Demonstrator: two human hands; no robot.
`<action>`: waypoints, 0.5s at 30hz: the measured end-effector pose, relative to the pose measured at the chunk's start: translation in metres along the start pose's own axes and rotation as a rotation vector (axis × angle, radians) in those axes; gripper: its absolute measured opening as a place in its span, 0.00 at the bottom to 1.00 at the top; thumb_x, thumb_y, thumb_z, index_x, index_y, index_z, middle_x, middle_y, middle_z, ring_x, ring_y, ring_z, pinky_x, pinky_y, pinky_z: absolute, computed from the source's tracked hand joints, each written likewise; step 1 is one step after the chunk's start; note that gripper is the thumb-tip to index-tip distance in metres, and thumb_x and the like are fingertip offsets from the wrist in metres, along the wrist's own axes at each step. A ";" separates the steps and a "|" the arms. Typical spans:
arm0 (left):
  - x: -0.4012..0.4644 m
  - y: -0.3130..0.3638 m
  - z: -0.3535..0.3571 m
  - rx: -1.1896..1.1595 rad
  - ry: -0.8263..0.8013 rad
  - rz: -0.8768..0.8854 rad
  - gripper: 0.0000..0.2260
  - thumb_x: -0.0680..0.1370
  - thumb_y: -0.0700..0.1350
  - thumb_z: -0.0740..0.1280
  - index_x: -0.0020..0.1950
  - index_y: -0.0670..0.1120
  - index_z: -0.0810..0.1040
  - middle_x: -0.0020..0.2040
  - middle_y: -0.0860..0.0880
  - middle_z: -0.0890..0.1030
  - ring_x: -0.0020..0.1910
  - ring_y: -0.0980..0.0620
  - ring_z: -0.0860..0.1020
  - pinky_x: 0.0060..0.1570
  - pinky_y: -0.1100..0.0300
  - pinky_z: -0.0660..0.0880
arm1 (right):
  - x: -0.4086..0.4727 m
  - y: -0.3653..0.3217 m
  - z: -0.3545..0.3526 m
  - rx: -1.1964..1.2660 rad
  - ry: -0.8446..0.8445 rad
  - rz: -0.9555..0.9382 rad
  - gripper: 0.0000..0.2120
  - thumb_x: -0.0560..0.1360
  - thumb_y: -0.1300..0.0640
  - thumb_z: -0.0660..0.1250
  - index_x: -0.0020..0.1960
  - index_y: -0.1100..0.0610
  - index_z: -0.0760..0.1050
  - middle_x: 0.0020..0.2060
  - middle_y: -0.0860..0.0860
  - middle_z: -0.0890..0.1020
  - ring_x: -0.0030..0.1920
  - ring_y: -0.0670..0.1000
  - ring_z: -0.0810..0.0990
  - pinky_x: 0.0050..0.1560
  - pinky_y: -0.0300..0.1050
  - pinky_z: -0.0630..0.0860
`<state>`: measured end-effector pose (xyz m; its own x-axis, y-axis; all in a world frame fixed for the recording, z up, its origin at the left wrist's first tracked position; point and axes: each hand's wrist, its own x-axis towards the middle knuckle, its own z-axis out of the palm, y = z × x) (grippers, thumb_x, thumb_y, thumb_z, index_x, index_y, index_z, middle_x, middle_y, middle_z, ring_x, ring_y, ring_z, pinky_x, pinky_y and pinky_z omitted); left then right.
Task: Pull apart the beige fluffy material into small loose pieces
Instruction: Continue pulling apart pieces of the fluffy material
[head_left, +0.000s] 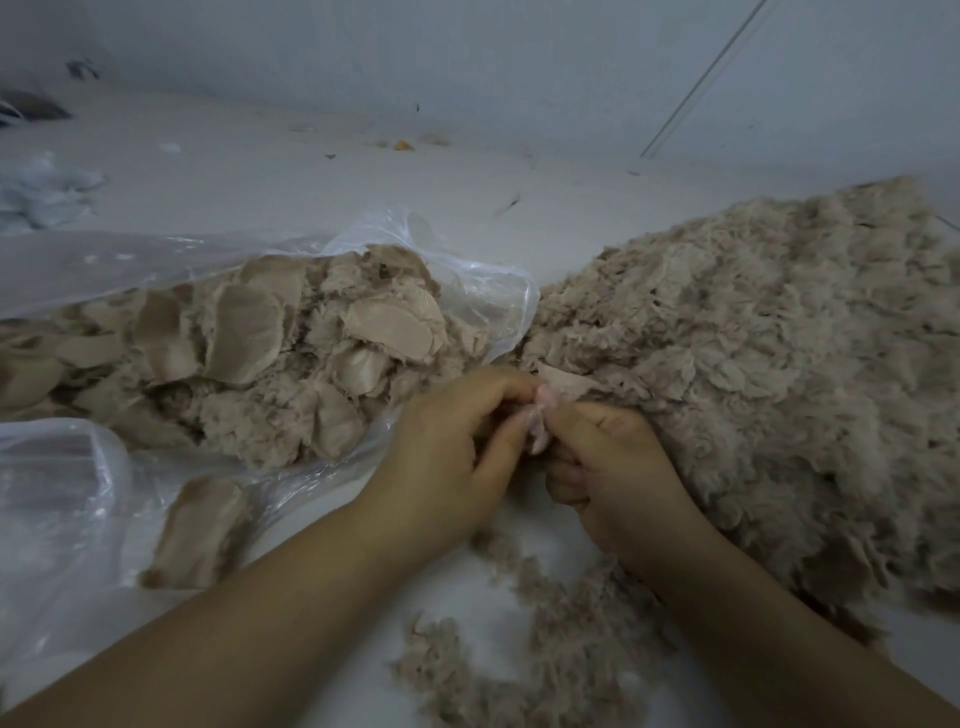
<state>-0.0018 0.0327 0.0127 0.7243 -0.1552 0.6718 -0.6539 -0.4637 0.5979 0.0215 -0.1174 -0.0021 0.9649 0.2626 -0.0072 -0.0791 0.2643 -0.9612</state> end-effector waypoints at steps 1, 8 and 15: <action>-0.001 0.000 0.000 0.005 0.007 0.004 0.07 0.75 0.35 0.66 0.50 0.41 0.81 0.47 0.50 0.83 0.46 0.57 0.80 0.45 0.67 0.76 | -0.001 0.001 0.000 -0.016 -0.003 -0.011 0.16 0.69 0.45 0.72 0.29 0.54 0.76 0.21 0.48 0.63 0.21 0.45 0.58 0.22 0.34 0.58; 0.005 -0.011 -0.005 -0.123 -0.239 -0.234 0.27 0.71 0.31 0.62 0.68 0.48 0.74 0.60 0.55 0.78 0.56 0.63 0.77 0.50 0.71 0.72 | -0.004 -0.001 0.000 -0.079 -0.053 -0.012 0.10 0.69 0.55 0.70 0.29 0.54 0.79 0.20 0.47 0.69 0.20 0.43 0.61 0.21 0.35 0.61; 0.012 -0.023 0.001 -0.028 -0.175 -0.183 0.16 0.67 0.23 0.65 0.43 0.42 0.84 0.38 0.48 0.84 0.39 0.57 0.80 0.36 0.68 0.75 | -0.003 -0.002 -0.003 -0.132 -0.063 -0.003 0.10 0.67 0.52 0.71 0.29 0.56 0.79 0.20 0.49 0.66 0.20 0.44 0.58 0.22 0.35 0.59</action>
<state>0.0220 0.0406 0.0067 0.8563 -0.2209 0.4668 -0.5126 -0.4740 0.7160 0.0193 -0.1211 -0.0013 0.9471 0.3209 0.0089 -0.0387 0.1416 -0.9892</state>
